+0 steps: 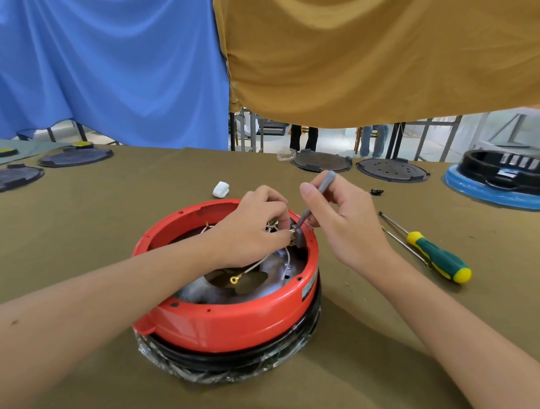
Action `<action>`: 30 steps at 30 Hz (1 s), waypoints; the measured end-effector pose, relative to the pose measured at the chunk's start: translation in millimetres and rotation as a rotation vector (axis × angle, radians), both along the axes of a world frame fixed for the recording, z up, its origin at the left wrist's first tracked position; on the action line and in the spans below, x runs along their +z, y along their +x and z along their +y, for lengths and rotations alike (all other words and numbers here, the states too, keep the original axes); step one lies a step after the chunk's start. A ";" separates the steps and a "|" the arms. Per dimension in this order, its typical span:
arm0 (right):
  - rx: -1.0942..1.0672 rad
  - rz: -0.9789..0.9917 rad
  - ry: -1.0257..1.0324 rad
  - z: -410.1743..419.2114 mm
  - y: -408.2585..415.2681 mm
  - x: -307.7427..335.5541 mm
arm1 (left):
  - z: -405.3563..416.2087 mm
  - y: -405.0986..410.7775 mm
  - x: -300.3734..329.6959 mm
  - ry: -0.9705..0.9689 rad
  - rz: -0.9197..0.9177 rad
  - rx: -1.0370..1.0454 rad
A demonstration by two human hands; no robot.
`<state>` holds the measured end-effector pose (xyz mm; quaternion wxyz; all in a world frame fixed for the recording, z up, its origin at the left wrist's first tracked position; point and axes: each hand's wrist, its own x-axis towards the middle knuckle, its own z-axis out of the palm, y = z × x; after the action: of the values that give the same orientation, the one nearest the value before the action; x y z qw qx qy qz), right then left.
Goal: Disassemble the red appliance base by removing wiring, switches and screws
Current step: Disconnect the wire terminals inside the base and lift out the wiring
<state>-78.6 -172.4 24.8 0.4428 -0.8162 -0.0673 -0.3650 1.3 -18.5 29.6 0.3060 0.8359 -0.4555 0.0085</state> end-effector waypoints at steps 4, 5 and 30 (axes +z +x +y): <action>-0.001 -0.018 -0.191 1.2 -1.2 1.6 | -0.2 -0.2 0.9 0.001 0.001 -0.003; 0.005 -0.006 -0.220 1.7 -1.4 2.1 | -0.3 -0.3 0.8 0.004 0.001 -0.003; 0.022 0.138 0.194 0.4 2.5 3.7 | 0.1 1.1 0.5 0.019 0.033 -0.003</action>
<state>-76.0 -172.0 28.5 0.5274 -0.7918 -0.0100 -0.3079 2.4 -18.4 30.1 0.3057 0.8381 -0.4516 -0.0102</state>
